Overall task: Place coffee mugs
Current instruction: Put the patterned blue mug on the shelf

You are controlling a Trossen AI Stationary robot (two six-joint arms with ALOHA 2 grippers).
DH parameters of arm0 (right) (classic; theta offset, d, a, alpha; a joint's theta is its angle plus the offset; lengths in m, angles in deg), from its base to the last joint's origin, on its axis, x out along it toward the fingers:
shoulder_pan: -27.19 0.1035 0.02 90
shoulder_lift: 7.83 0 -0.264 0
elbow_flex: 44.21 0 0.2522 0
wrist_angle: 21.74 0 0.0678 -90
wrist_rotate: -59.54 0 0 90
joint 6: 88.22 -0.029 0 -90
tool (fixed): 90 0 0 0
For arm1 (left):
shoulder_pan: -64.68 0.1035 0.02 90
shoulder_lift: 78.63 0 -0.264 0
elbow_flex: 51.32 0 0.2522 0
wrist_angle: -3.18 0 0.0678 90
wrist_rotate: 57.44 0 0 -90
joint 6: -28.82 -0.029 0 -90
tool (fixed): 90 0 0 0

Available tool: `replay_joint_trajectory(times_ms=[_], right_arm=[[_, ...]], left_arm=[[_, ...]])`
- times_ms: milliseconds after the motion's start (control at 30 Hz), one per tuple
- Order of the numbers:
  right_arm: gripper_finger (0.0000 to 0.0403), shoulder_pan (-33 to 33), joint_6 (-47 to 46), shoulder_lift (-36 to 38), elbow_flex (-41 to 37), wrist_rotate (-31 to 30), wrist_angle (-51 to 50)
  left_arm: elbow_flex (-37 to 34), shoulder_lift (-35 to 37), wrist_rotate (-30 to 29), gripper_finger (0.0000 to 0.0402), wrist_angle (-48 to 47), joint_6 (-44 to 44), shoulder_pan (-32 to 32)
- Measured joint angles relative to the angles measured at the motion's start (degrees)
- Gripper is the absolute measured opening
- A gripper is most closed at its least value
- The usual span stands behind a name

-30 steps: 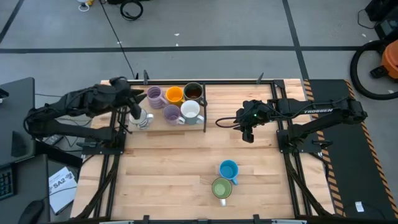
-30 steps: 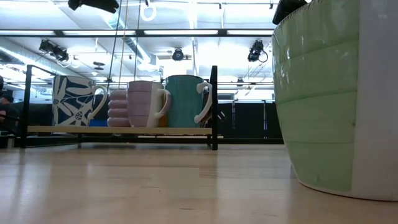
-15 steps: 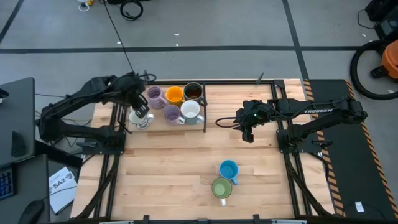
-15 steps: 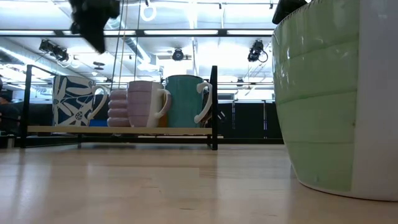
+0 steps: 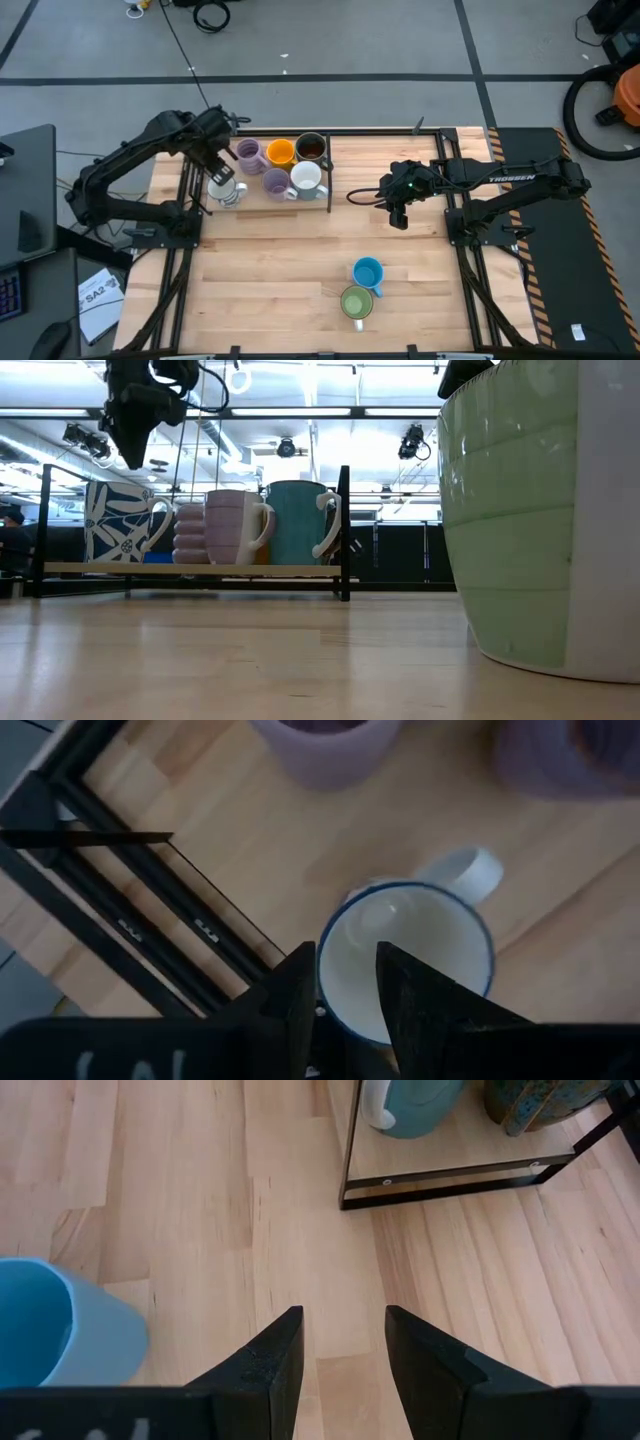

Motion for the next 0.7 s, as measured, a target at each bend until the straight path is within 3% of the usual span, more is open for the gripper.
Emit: replay_joint_trajectory(times_ms=[233,700], right_arm=[[0.0148,0.0,0.0,0.0,0.0,0.0,0.0],[0.0148,0.0,0.0,0.0,0.0,0.0,0.0]], left_arm=[[-4.7,-0.1,0.6,0.0114,0.8,-8.2,1.5],[-11.5,0.0,-1.8,0.0114,6.0,-8.1,1.5]])
